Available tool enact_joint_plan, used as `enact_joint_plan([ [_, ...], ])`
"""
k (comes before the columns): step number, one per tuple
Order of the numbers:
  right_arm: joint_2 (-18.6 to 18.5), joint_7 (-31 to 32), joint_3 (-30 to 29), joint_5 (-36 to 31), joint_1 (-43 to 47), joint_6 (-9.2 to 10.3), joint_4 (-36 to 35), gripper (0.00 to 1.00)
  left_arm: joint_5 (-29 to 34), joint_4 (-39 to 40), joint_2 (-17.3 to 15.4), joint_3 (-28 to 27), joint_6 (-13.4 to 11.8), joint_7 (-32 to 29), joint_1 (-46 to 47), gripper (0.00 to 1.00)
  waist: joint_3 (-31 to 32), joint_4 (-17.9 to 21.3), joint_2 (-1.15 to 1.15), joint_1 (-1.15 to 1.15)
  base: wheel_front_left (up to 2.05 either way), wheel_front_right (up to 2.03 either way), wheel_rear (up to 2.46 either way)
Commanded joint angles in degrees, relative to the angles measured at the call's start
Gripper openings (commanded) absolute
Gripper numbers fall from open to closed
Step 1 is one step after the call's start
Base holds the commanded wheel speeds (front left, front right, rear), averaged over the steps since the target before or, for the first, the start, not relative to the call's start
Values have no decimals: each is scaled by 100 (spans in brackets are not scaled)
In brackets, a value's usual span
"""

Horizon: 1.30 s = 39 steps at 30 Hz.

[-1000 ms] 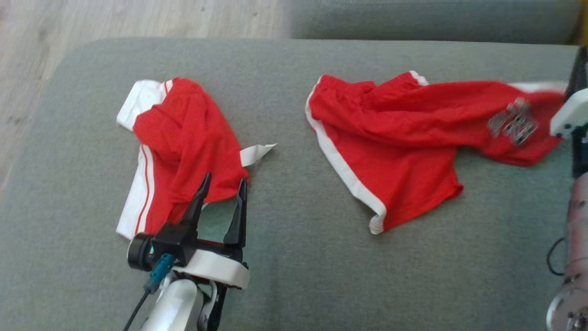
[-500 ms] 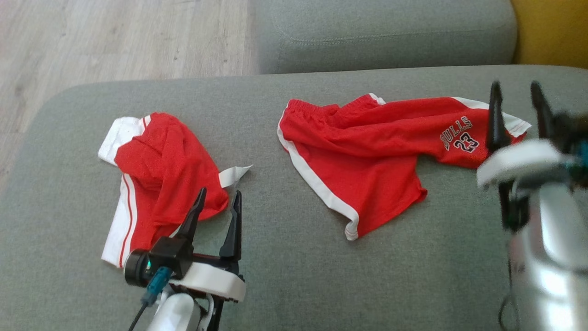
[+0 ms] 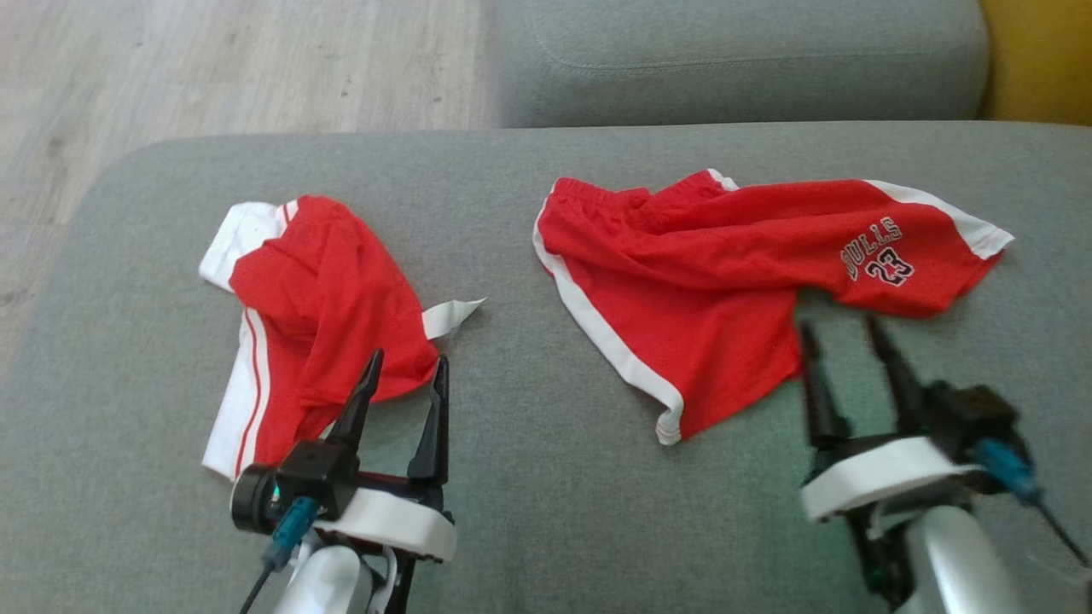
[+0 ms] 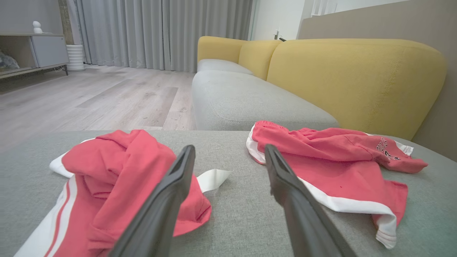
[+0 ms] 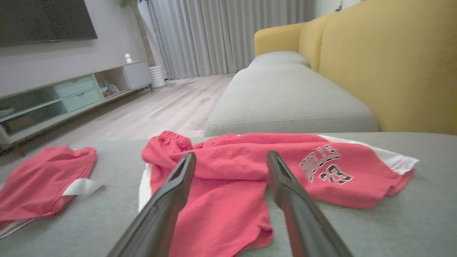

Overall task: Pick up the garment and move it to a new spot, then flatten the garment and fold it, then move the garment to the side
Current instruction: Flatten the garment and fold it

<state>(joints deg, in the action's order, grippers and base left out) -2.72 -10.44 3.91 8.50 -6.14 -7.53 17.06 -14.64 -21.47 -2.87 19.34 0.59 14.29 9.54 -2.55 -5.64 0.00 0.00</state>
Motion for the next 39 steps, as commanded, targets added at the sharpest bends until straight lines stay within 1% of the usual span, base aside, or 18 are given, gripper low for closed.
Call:
enact_joint_plan([
  [1,-17,55,222,2,-82,4,-189,100,3,173,-2,-181,25,71,198,100,-23,-27,0,0,0,0,0],
  [7,-17,931,1216,97,-8,4,11,100,-17,131,-2,-138,35,71,229,100,-117,-185,0,0,0,0,0],
  [10,-16,1257,1431,22,-45,4,194,100,-58,123,-1,-84,23,71,260,100,-178,-295,0,0,0,0,0],
  [14,-16,1572,1451,-171,-137,4,502,100,-103,103,-1,-62,7,71,291,100,-242,-404,0,0,0,0,0],
  [22,-16,1566,1422,-315,-515,4,992,100,-133,94,-1,-77,-10,71,304,100,-356,-528,0,0,0,0,0],
  [29,-16,1591,1500,-319,-772,4,1246,100,-117,98,-1,-107,-16,71,347,100,-430,-521,0,0,0,0,0],
  [30,-16,1596,1501,-345,-796,4,1277,94,-113,95,-1,-118,-15,71,353,100,-434,-511,0,0,0,0,0],
  [31,-16,1594,1507,-363,-815,4,1309,44,-107,90,-1,-129,-16,71,357,100,-432,-498,0,0,0,0,0],
  [32,-16,1580,1511,-375,-826,4,1334,0,-100,84,-1,-140,-17,71,358,100,-422,-477,0,0,0,0,0],
  [36,-16,1489,1409,-469,-807,4,1363,0,-83,57,-1,-175,-16,71,349,100,-350,-392,0,0,0,0,0],
  [39,-16,1400,1113,-630,-697,4,1348,0,-88,55,-1,-200,-20,71,317,100,-245,-282,0,0,0,0,0],
])
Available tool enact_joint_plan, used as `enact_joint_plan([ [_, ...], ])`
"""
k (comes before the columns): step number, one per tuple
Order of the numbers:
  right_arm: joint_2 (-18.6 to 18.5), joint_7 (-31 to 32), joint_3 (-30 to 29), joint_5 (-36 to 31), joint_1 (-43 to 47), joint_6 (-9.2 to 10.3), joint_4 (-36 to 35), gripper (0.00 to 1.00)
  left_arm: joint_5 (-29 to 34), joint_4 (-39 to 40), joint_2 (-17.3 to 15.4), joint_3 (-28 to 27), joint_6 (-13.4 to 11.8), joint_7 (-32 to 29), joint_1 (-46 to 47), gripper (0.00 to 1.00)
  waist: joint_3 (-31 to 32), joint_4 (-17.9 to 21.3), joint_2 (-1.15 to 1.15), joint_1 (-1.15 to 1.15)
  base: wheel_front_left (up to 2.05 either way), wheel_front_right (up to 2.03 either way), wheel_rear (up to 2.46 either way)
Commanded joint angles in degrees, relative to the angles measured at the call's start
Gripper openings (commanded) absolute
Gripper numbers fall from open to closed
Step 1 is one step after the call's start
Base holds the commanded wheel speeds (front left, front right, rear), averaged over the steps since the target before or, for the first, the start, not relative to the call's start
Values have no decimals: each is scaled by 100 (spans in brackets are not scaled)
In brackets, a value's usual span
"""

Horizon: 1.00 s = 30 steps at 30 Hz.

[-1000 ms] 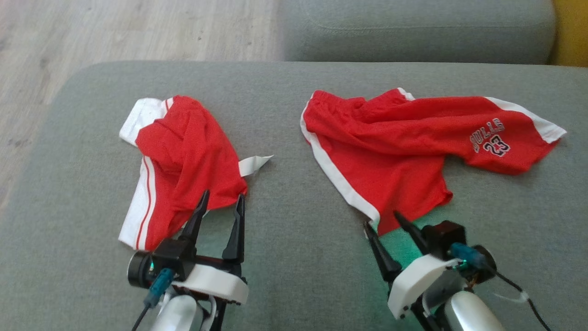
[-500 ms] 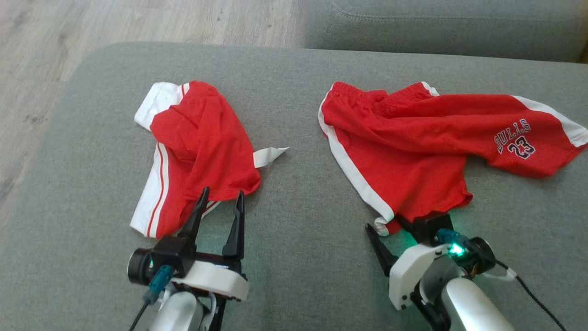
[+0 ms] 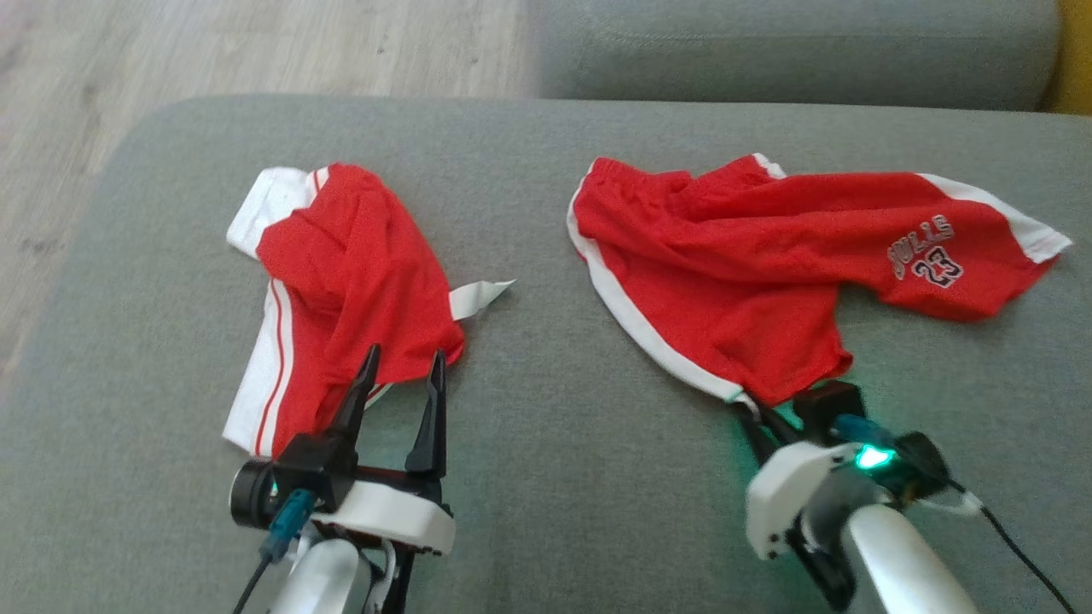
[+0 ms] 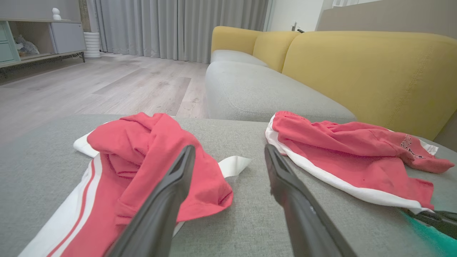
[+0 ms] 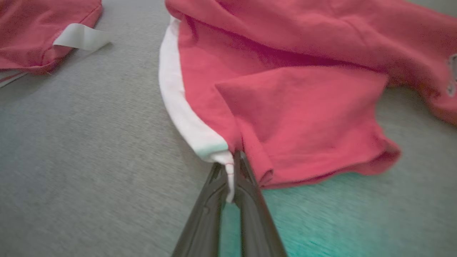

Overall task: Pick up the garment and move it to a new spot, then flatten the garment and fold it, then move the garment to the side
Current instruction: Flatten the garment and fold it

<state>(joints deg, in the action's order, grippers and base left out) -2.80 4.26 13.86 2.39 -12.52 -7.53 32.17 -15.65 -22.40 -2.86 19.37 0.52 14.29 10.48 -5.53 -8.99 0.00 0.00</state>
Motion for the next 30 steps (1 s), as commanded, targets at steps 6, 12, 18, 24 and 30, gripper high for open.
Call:
enact_joint_plan([
  [6,-8,-9,-836,-651,421,4,-505,0,24,156,-2,-231,-26,71,113,100,275,345,0,0,0,0,0],
  [12,-153,336,-1840,-1190,970,4,-1303,0,2,200,-2,-237,-47,71,54,100,370,613,0,0,0,0,0],
  [18,-350,712,-2362,-1433,1316,4,-1924,0,-84,241,-2,-137,-80,71,48,100,367,731,0,0,0,0,0],
  [24,-209,739,-2841,-1637,1337,4,-2259,100,-90,224,-2,-108,-91,71,62,100,354,777,0,0,0,0,0],
  [30,-44,152,-2321,-1098,1242,4,-2610,100,-50,183,-2,-126,-70,71,76,100,358,794,0,0,0,0,0],
])
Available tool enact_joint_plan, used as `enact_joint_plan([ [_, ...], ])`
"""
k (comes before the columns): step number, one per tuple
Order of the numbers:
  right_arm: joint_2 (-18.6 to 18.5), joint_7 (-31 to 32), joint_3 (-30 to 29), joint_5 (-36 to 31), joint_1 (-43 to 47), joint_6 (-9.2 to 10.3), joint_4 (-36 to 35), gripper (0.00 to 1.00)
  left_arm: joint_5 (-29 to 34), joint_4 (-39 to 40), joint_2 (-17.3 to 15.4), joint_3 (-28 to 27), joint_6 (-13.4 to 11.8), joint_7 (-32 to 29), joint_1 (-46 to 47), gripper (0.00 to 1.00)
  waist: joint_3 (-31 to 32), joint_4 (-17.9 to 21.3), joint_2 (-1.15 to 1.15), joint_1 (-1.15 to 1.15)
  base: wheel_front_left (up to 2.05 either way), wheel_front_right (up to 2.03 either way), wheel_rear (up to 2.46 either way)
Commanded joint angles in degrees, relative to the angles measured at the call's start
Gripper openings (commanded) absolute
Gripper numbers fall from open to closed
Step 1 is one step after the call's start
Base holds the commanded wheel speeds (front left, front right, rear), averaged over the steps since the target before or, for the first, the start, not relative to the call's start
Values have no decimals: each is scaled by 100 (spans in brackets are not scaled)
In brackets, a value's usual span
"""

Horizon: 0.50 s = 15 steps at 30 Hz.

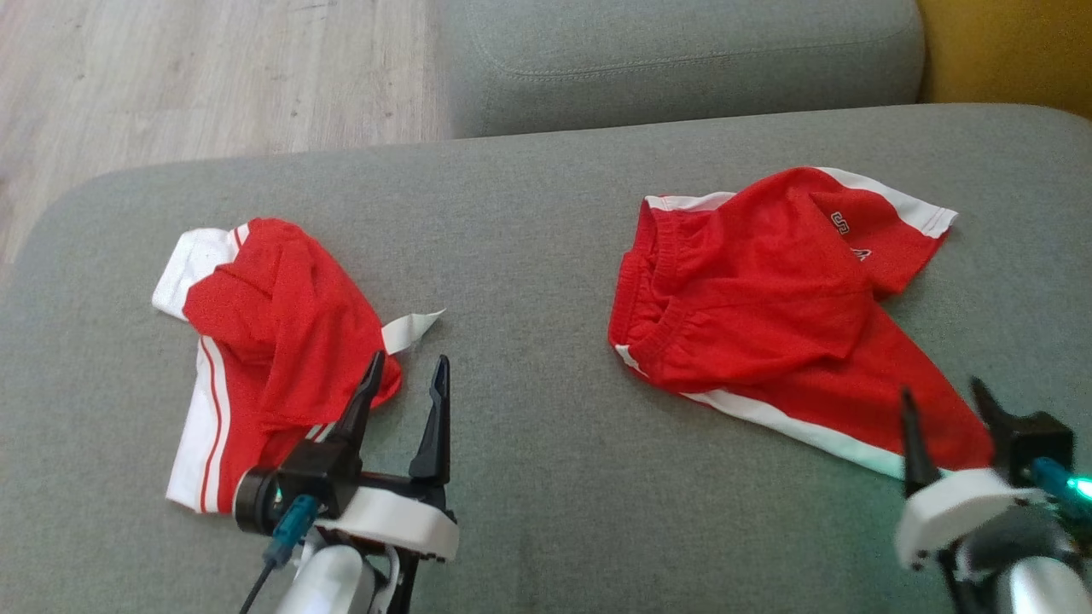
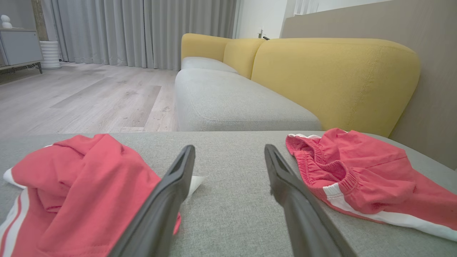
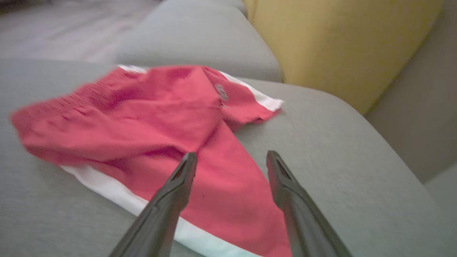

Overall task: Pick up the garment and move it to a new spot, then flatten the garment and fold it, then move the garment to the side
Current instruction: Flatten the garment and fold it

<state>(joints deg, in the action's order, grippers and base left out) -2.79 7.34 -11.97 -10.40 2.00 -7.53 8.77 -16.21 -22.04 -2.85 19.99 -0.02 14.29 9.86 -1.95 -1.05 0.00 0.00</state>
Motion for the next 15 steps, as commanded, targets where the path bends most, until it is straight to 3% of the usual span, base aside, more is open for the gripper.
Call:
enact_joint_plan([
  [1,-34,-257,424,338,-215,4,-324,100,15,142,-3,-190,-10,71,140,100,0,0,0,0,0,0,0],
  [9,-11,-1124,1844,1640,-315,4,-449,100,23,112,-3,-136,36,71,196,100,-27,-184,0,0,0,0,0],
  [15,-11,-1119,2294,1755,-626,4,148,100,3,114,-3,-31,31,71,280,100,-192,-422,0,0,0,0,0],
])
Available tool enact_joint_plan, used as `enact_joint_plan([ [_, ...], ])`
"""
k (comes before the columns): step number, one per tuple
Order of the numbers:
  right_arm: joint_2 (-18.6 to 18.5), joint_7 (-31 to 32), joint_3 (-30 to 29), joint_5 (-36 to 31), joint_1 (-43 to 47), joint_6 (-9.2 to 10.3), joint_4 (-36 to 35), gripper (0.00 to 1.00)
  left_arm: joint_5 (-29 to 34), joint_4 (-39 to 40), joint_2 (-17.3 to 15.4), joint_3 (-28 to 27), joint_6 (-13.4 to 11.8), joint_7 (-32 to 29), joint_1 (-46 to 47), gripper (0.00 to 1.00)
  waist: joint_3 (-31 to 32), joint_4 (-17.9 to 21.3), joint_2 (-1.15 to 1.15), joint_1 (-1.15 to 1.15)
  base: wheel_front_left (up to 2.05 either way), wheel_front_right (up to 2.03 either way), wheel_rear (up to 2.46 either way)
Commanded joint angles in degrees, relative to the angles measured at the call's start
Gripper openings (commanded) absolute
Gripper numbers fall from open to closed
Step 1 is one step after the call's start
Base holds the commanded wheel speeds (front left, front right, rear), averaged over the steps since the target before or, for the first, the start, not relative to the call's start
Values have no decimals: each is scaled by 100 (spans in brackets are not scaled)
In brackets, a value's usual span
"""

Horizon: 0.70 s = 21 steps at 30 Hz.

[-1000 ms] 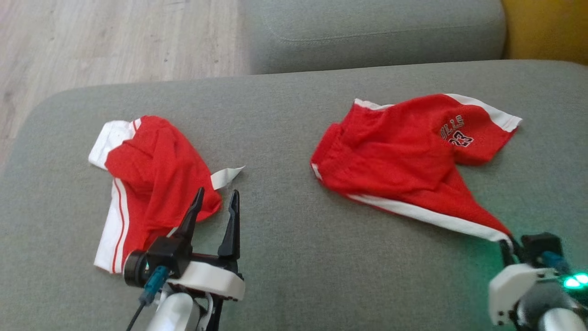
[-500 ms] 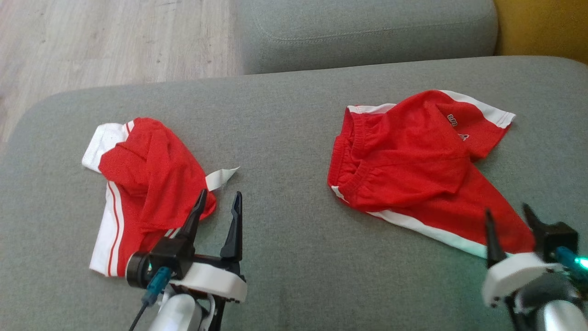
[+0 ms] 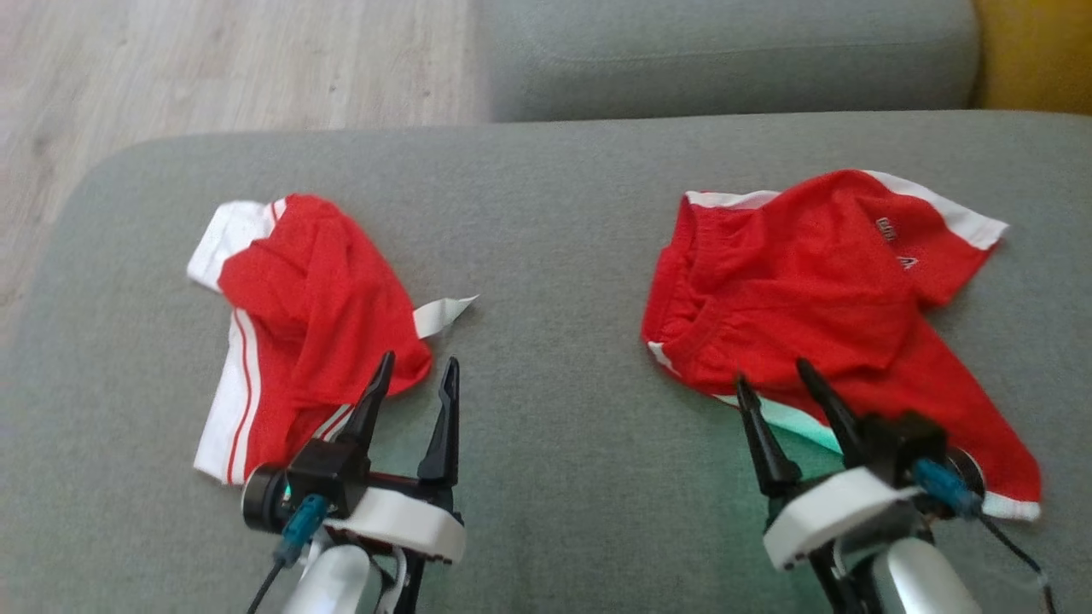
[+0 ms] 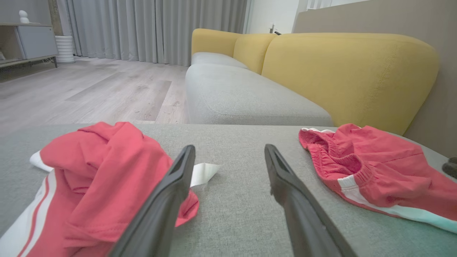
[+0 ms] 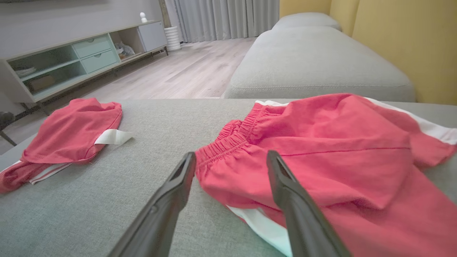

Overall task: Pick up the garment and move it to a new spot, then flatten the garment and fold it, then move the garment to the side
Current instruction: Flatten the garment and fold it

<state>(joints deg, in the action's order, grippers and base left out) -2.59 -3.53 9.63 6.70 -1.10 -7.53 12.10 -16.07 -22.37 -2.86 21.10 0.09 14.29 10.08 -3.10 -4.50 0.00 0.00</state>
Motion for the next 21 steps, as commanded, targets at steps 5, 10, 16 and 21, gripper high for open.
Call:
enact_joint_plan([
  [5,-30,14,198,190,-811,4,551,100,-2,137,-2,-114,20,71,352,100,-286,-308,0,0,0,0,0],
  [10,-30,-11,81,401,-1194,4,1276,100,-11,130,-2,-92,31,71,413,100,-437,-467,0,0,0,0,0],
  [16,-30,-135,13,613,-1523,4,1955,0,-4,130,-2,-102,42,71,446,100,-507,-538,0,0,0,0,0],
  [21,-29,-427,73,647,-1756,4,2215,0,-2,126,-2,-114,35,71,441,100,-500,-532,0,0,0,0,0],
])
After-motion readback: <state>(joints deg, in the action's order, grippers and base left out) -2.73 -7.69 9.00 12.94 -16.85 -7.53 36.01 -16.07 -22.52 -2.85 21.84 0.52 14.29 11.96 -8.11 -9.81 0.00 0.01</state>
